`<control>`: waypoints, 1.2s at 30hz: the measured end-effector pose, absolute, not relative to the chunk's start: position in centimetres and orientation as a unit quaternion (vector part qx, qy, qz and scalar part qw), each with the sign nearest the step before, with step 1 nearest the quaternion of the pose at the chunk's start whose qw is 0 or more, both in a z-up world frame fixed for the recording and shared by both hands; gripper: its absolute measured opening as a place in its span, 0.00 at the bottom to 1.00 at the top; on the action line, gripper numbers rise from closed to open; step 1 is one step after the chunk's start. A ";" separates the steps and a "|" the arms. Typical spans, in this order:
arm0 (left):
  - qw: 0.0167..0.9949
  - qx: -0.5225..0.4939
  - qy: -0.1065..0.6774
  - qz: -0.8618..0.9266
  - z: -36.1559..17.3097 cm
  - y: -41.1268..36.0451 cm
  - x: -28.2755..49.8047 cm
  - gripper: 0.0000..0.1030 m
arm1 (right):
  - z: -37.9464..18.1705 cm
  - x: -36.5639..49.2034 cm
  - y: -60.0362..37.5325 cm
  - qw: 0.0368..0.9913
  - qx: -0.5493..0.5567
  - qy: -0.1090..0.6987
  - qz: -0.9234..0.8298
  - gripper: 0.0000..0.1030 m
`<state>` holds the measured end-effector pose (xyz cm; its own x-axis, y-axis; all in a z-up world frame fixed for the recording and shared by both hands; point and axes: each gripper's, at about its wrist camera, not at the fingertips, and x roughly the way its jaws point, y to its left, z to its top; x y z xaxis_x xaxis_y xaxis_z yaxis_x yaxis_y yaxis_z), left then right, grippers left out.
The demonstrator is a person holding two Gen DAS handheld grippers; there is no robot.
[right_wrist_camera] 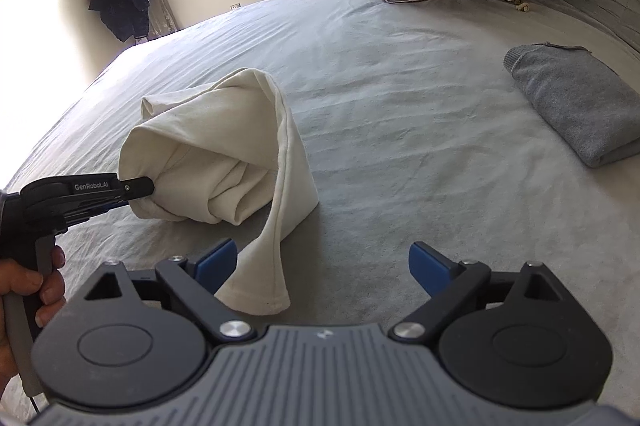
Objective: Fold clothes
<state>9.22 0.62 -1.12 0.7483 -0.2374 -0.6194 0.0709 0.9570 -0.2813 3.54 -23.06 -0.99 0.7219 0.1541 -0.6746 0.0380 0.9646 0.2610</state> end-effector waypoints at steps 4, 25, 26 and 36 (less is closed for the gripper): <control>0.926 -0.117 0.345 -0.097 -1.0 1.3 7.0 0.10 | -1.3 3.8 -22.9 0.913 0.140 0.381 0.037 0.87; 0.907 0.057 0.347 -0.230 -2.0 -2.1 -2.2 0.09 | 0.1 1.4 -19.7 0.904 0.177 0.359 0.151 0.88; 0.905 0.068 0.347 -0.236 -2.1 -2.4 -2.6 0.09 | 0.3 1.2 -19.4 0.902 0.183 0.354 0.164 0.88; 0.891 0.109 0.358 -0.258 -3.5 -2.6 -3.2 0.10 | -1.7 2.8 -16.3 0.882 0.203 0.379 0.190 0.57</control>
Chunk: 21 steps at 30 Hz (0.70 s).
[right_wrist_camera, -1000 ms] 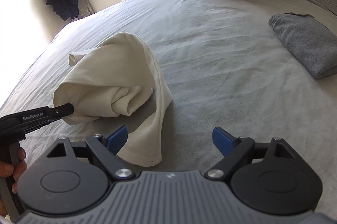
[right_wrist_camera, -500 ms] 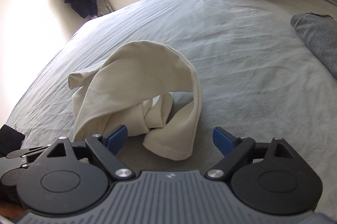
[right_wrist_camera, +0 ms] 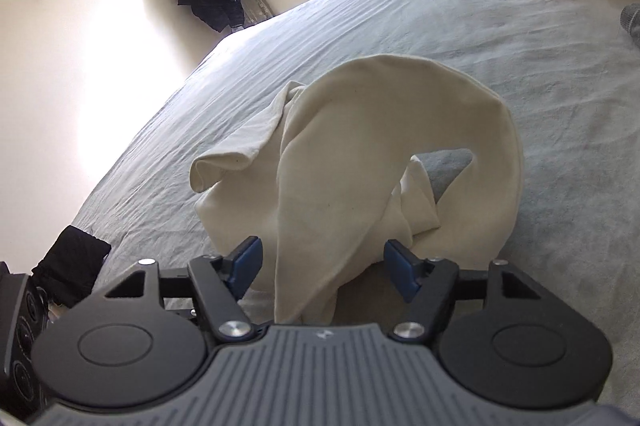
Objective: Fold clothes
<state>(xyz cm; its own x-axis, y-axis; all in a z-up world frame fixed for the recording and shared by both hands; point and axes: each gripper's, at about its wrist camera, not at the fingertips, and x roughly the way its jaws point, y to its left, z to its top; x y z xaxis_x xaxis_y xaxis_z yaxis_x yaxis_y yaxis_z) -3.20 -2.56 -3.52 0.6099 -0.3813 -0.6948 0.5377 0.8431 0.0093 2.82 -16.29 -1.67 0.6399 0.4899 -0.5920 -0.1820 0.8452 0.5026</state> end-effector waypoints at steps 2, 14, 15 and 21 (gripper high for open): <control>0.889 0.104 0.363 -0.259 -3.6 -2.0 -3.1 0.14 | -2.6 3.5 -16.1 0.871 0.214 0.399 0.190 0.34; 0.922 0.038 0.335 -0.193 -1.5 2.1 -1.1 0.66 | -2.5 1.8 -18.8 0.881 0.243 0.382 0.141 0.07; 0.922 0.035 0.337 -0.187 -1.6 2.0 -0.8 0.68 | -2.4 1.4 -19.0 0.882 0.240 0.380 0.140 0.06; 0.932 0.030 0.329 -0.152 -1.7 1.3 -0.1 0.68 | -2.4 0.4 -20.5 0.890 0.233 0.371 0.127 0.04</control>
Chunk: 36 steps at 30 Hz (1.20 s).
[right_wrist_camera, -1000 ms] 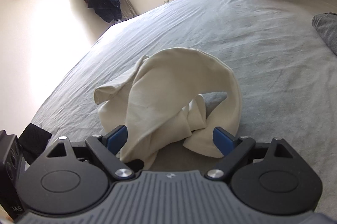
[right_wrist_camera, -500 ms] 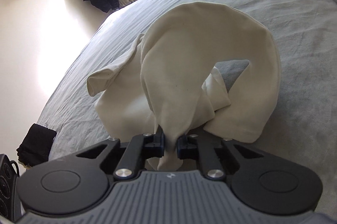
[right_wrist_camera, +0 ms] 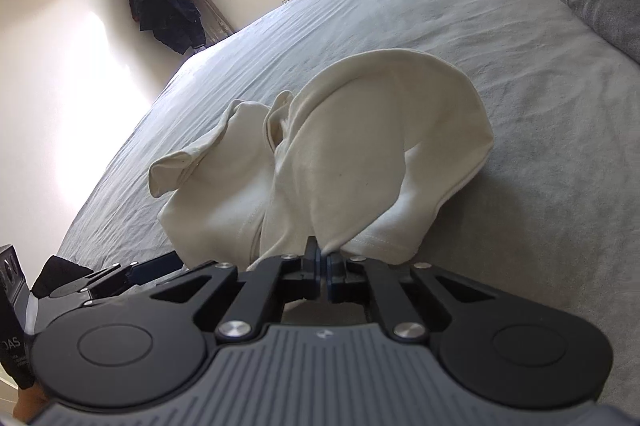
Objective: Fold clothes
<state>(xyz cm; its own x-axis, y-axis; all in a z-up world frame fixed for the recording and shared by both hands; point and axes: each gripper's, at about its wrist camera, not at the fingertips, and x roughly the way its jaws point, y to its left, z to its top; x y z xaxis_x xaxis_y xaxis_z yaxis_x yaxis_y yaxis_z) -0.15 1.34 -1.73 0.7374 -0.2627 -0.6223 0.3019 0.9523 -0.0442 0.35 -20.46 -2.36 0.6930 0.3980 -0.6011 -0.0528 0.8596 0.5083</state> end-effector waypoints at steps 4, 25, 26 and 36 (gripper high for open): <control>0.936 0.052 0.317 -0.145 -1.7 0.4 -0.1 0.69 | -2.9 0.1 -21.2 0.885 0.239 0.379 0.128 0.04; 0.953 0.073 0.245 -0.160 0.4 -1.9 1.2 0.69 | -3.9 0.1 -20.7 0.855 0.307 0.396 0.134 0.48; 0.948 0.072 0.260 -0.168 0.0 -2.0 1.6 0.68 | -4.2 0.2 -20.6 0.852 0.312 0.398 0.133 0.48; 0.918 0.137 0.303 -0.217 -2.5 -1.9 2.2 0.67 | -6.7 1.3 -20.5 0.827 0.369 0.407 0.118 0.38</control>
<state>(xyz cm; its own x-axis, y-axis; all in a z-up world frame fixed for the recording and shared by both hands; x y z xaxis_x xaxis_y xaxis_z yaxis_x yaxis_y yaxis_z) 2.24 -1.86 -2.52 0.7224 -0.3157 -0.6152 0.4818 0.8680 0.1202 1.30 -20.54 -6.75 0.6415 0.4958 -0.5854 0.1051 0.6991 0.7072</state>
